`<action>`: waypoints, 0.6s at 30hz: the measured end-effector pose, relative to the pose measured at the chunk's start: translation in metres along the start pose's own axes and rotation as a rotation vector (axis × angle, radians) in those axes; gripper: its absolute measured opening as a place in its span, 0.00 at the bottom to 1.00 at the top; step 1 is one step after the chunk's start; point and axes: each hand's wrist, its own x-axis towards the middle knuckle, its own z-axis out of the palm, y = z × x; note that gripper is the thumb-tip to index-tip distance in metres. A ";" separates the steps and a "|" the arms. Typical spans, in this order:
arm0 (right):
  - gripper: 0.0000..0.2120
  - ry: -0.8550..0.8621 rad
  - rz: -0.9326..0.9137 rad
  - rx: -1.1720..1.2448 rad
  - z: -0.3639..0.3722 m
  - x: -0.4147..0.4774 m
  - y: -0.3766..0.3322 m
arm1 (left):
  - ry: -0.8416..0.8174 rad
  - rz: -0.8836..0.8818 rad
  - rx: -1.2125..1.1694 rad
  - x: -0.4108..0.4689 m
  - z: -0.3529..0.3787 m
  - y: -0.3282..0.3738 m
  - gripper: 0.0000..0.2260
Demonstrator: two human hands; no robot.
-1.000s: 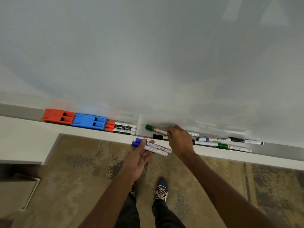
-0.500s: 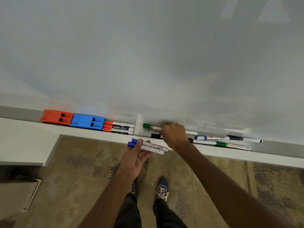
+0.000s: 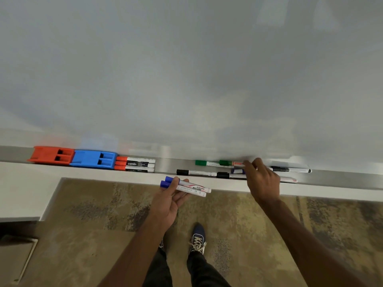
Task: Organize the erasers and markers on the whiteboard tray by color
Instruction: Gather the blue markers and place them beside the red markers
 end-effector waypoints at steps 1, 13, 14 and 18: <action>0.06 0.014 -0.002 -0.012 0.003 -0.003 0.006 | -0.005 -0.008 0.010 0.000 0.003 -0.003 0.11; 0.11 0.052 -0.039 -0.064 0.014 -0.010 0.027 | -0.023 -0.050 0.083 -0.012 0.027 -0.033 0.08; 0.11 0.038 -0.057 -0.040 0.014 -0.010 0.028 | -0.023 -0.051 0.087 -0.013 0.027 -0.033 0.08; 0.12 -0.019 -0.223 0.070 0.016 -0.008 0.032 | -0.009 -0.052 0.103 -0.014 0.027 -0.036 0.07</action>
